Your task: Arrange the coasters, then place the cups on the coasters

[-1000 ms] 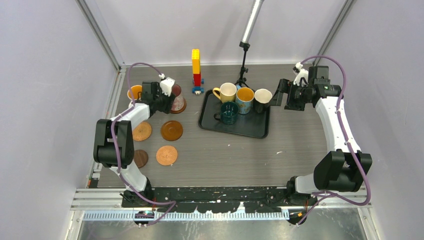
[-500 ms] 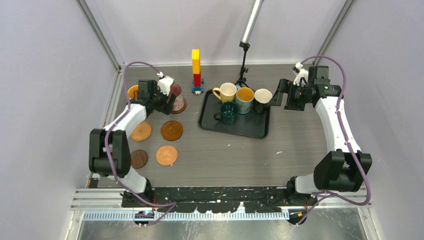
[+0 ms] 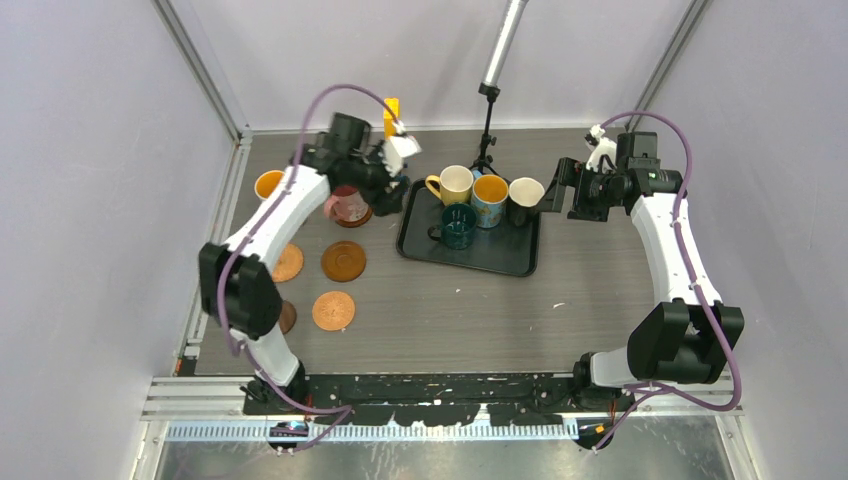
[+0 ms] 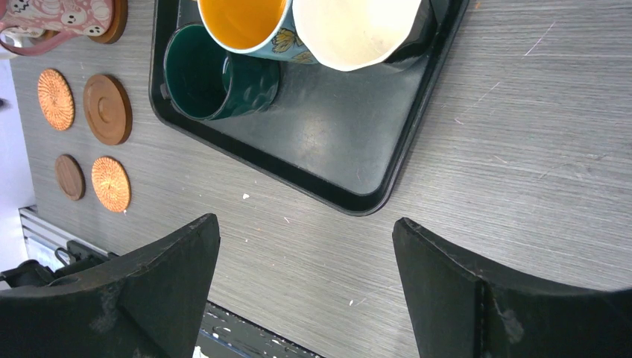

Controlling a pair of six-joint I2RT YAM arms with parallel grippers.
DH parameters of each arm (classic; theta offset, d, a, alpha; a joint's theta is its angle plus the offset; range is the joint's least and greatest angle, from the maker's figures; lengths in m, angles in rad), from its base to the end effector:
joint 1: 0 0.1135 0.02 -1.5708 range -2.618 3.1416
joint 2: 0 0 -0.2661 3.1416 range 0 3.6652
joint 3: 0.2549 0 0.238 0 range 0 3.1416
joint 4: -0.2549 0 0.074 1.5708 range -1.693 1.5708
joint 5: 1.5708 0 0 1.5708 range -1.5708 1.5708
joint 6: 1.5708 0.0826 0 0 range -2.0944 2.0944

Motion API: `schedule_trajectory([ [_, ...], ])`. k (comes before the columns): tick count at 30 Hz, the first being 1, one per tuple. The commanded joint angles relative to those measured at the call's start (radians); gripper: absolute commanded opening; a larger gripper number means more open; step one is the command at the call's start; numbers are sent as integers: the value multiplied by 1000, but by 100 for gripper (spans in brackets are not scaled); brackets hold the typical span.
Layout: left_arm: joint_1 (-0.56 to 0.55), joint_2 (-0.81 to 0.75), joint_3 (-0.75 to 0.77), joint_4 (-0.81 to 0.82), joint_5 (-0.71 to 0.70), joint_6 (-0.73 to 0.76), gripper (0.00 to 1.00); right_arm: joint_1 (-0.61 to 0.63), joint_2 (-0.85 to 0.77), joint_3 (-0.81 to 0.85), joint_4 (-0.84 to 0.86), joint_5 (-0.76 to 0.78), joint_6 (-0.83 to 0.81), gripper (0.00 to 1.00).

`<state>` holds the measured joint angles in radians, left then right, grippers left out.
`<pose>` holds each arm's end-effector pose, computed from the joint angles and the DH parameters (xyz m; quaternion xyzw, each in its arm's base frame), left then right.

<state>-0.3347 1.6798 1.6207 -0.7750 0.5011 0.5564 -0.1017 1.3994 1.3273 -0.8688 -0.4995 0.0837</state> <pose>0.3466 -0.1626 0.3159 0.4701 0.7771 -0.1913 0.3723 0.2974 0.0094 0.3006 0.0091 0.9244 0.2323 0.3023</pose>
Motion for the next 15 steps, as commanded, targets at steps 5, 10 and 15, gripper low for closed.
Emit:
schedule_trajectory([
  [5, -193, 171, 21, 42, -151, -131, 71, -4, -31, -28, 31, -14, -10, 90],
  [10, -249, 269, 13, 146, -211, -170, 70, -4, -52, -63, 45, -20, -2, 90],
  [15, -258, 348, 39, 196, -213, -177, 66, -4, -70, -74, 39, -12, -18, 90],
])
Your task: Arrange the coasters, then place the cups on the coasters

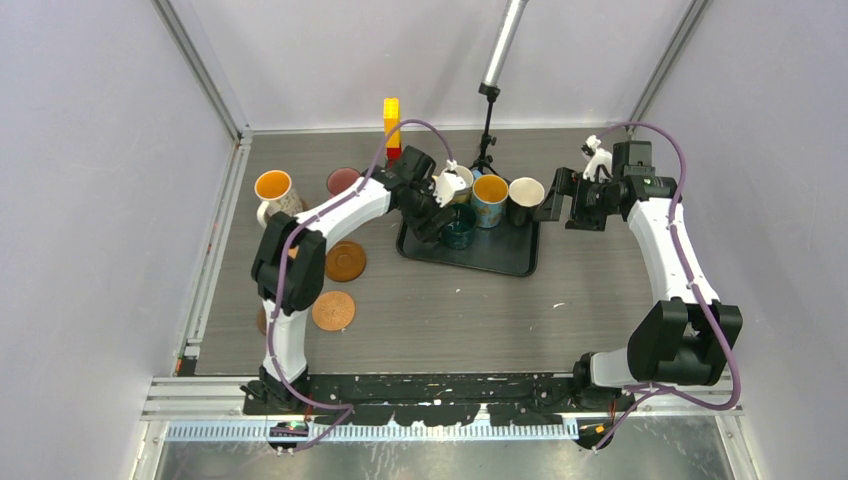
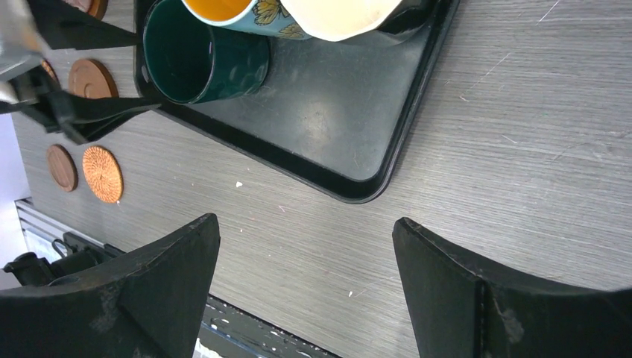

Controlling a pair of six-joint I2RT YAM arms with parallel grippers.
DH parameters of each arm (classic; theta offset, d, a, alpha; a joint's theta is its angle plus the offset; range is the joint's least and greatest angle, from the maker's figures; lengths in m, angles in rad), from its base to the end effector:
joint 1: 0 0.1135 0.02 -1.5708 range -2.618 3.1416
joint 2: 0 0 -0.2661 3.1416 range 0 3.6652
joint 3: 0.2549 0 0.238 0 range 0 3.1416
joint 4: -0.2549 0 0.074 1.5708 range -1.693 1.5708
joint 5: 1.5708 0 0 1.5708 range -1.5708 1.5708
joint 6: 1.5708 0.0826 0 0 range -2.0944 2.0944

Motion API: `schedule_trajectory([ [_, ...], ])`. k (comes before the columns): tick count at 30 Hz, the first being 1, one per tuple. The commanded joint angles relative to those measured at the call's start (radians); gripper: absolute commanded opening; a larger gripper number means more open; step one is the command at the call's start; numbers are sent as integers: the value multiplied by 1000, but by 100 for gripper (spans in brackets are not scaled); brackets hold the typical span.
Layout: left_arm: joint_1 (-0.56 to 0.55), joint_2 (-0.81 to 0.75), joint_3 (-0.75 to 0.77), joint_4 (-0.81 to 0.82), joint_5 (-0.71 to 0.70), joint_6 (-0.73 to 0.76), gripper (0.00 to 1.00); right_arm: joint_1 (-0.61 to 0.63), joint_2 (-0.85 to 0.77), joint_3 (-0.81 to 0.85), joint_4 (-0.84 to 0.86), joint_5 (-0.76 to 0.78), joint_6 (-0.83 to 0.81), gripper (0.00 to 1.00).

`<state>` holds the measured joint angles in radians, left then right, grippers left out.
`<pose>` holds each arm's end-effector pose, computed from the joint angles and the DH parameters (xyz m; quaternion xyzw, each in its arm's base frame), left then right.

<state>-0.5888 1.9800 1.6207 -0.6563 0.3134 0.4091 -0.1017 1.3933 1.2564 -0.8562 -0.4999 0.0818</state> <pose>0.3543 -0.2672 0.2032 0.4921 0.8137 -0.1738 0.2561 0.2919 0.0100 0.2807 0.0149 0.9313 0.2343 0.2783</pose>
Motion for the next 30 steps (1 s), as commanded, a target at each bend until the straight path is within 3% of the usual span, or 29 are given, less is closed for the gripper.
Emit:
schedule_trajectory([
  [1, -5, 62, 47, 76, -18, -33, 64, -4, -67, -5, 24, -10, -23, 90],
  [7, -14, 108, 44, 105, -5, -36, 53, -4, -73, -5, 21, -4, -30, 90],
  [16, -14, 86, -11, 226, 5, -69, 44, -5, -77, -7, 22, -3, -22, 90],
  [26, -14, -8, -94, 304, 45, -78, 1, -4, -75, 2, 20, -1, -15, 90],
  [30, -10, -84, -141, 304, 43, -76, 0, -4, -81, -4, 22, 1, -12, 90],
])
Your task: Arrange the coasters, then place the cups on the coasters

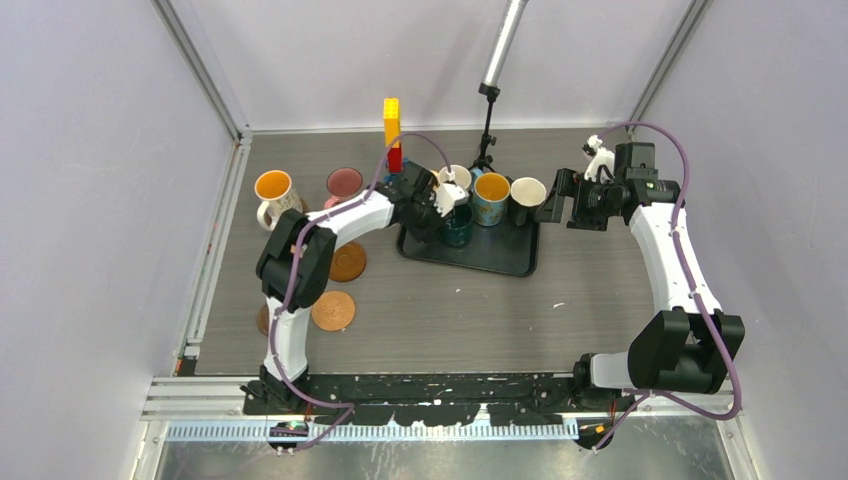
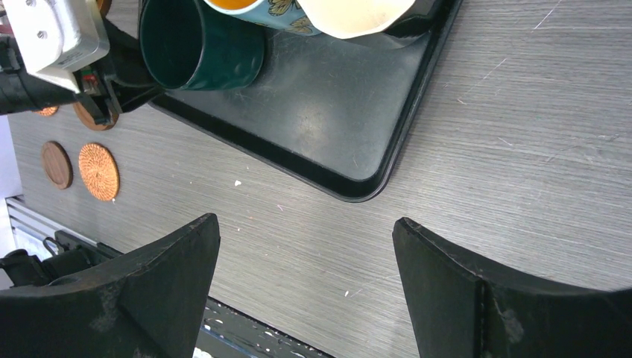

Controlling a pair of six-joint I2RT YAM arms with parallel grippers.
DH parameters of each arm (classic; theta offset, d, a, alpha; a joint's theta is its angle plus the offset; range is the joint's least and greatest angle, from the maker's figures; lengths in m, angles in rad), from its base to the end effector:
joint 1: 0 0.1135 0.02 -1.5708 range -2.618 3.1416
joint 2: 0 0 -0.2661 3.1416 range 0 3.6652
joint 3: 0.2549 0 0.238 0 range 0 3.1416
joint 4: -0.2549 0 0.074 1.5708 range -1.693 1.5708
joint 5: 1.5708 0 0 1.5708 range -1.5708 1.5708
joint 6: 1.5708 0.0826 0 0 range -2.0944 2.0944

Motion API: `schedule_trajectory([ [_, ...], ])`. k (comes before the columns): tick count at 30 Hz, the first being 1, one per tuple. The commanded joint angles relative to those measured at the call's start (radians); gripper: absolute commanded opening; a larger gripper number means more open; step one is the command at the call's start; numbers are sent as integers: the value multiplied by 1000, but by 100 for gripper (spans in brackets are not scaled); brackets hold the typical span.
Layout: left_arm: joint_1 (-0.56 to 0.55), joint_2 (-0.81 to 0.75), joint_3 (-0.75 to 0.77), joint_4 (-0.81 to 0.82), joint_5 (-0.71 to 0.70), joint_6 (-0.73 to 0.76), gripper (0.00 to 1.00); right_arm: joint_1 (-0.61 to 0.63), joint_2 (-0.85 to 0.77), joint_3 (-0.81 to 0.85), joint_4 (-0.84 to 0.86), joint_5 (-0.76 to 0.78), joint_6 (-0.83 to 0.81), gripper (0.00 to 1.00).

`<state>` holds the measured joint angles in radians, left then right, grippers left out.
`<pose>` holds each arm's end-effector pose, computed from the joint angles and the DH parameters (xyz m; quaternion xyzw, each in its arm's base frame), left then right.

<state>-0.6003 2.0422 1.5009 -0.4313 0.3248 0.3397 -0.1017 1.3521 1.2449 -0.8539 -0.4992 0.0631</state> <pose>0.3605 -0.2787 0.1575 0.4696 0.8192 -0.1910 0.2682 0.2841 0.0107 0.2882 0.0022 0.9273 0.2300 0.2953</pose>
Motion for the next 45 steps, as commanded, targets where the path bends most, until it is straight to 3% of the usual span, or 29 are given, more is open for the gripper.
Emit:
schedule_trajectory([
  [1, 3, -170, -39, 81, 32, -4, 0, -4, -41, 6, 22, 0, 8, 90],
  [7, 51, -346, -155, 63, 80, 11, 0, -4, -51, -5, 24, -1, 8, 90],
  [11, 148, -472, -229, -19, 154, 45, 0, -4, -59, -11, 24, -1, 5, 90],
  [15, 309, -615, -316, -123, 267, 95, 0, -4, -62, -24, 26, -5, 6, 90],
  [23, 672, -830, -432, -420, 395, 367, 0, -3, -56, -60, 46, -19, 12, 90],
  [28, 926, -839, -450, -559, 440, 543, 0, 9, -51, -81, 54, -28, -1, 90],
  [32, 1080, -802, -459, -547, 444, 626, 0, 15, -44, -84, 57, -22, -6, 90],
  [38, 1169, -715, -499, -390, 376, 671, 0, 20, -30, -74, 54, -21, -10, 90],
  [45, 1187, -630, -528, -278, 347, 687, 0, 21, -32, -64, 45, -20, -23, 90],
])
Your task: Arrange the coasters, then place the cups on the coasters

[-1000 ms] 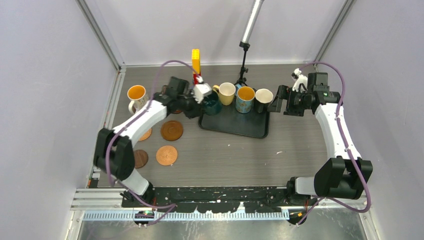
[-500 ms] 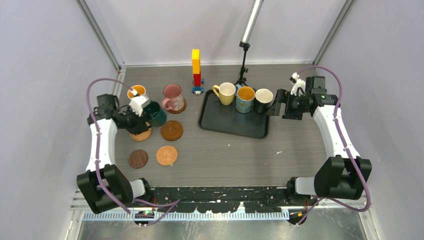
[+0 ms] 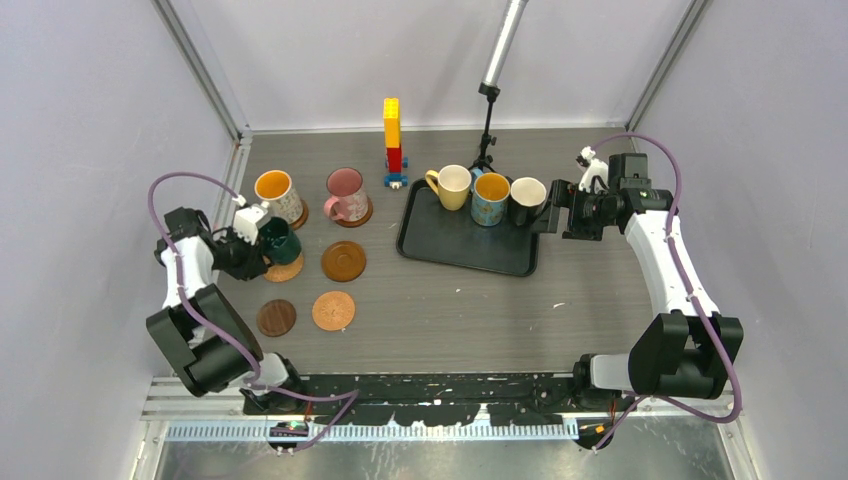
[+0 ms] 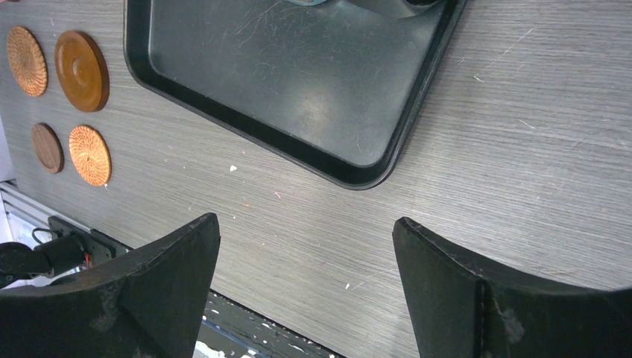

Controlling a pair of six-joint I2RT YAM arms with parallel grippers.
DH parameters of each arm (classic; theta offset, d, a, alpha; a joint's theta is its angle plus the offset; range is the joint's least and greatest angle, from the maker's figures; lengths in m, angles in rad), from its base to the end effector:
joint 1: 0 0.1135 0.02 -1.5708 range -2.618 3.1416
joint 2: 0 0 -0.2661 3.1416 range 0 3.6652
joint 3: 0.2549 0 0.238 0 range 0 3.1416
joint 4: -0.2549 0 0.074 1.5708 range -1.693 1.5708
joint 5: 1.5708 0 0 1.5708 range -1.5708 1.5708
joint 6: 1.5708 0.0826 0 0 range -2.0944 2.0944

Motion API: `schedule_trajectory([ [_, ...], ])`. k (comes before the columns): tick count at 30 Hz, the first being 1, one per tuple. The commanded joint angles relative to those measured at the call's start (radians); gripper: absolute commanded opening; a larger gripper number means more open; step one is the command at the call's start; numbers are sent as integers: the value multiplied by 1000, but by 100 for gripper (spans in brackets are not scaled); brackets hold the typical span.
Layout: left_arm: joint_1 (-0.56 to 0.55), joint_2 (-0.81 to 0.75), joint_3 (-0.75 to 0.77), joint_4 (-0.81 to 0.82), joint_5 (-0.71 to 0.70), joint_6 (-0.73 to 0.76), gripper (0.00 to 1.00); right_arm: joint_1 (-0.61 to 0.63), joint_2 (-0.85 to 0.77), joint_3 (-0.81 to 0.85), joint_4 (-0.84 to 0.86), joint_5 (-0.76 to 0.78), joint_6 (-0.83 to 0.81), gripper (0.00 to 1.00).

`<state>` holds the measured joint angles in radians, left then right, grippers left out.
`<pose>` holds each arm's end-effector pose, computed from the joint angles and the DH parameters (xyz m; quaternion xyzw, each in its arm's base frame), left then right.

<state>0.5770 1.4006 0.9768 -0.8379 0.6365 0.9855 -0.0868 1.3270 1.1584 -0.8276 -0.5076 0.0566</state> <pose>0.2382 0.0965 0.2020 0.2375 0.9092 -0.1166 0.3215 0.2748 0.0164 0.2695 -0.0045 0.9310 0.2366 0.2779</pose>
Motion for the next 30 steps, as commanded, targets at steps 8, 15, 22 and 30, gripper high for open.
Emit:
schedule_trajectory([
  [8, 12, 50, -35, 215, 9, 62, 0, 6, -9, 20, 11, -8, -20, 90],
  [15, 13, 83, -36, 235, 11, 61, 0, 7, -5, 27, 7, -7, -20, 90],
  [22, 14, 88, -50, 237, 5, 81, 0, 9, 7, 33, 10, -6, -15, 90],
  [30, 13, 107, -93, 275, -42, 111, 2, 12, 6, 34, 7, -4, -15, 90],
])
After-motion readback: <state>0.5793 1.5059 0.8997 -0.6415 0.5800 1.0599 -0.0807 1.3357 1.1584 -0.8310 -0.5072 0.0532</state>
